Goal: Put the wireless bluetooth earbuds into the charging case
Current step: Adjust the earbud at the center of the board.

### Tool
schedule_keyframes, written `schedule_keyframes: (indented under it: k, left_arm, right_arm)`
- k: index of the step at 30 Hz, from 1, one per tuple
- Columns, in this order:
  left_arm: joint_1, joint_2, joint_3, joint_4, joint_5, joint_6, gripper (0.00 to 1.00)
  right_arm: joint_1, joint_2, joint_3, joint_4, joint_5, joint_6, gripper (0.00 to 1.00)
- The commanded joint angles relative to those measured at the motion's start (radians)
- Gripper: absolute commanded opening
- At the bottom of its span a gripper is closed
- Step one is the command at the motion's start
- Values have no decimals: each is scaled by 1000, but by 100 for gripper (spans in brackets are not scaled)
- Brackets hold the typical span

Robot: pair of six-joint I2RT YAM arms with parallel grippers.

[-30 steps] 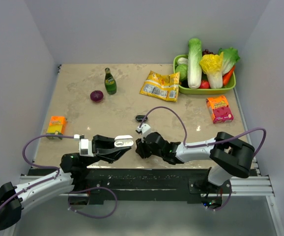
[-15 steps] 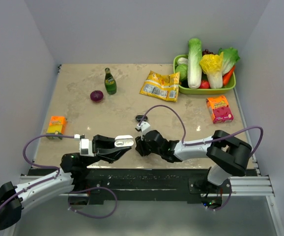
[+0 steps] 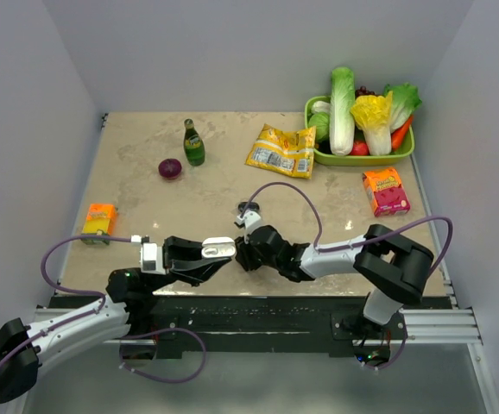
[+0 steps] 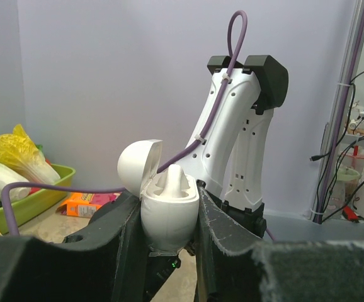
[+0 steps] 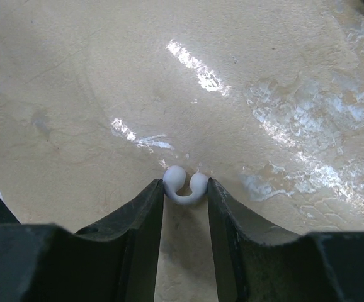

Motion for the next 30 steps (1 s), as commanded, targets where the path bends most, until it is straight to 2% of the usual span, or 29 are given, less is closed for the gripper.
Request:
schedule_keyframes:
  k: [1, 6, 10, 18, 22, 30]
  left_arm:
    - [6, 7, -187, 60, -16, 9, 0]
    - [6, 16, -190, 66, -16, 9, 0]
    - [6, 23, -190, 75, -18, 8, 0]
    - [6, 23, -190, 73, -18, 9, 0]
    - [6, 23, -190, 73, -18, 9, 0]
    - [6, 18, -187, 64, -19, 14, 0]
  right_arm:
    - [-3, 13, 38, 18, -14, -10, 38]
    - [-10, 17, 52, 9, 12, -16, 37]
    - [-20, 27, 62, 8, 16, -11, 29]
    - [-33, 34, 65, 5, 22, -8, 20]
    - [-39, 33, 75, -5, 18, 1, 10]
    - [-63, -58, 76, -75, 36, 59, 0]
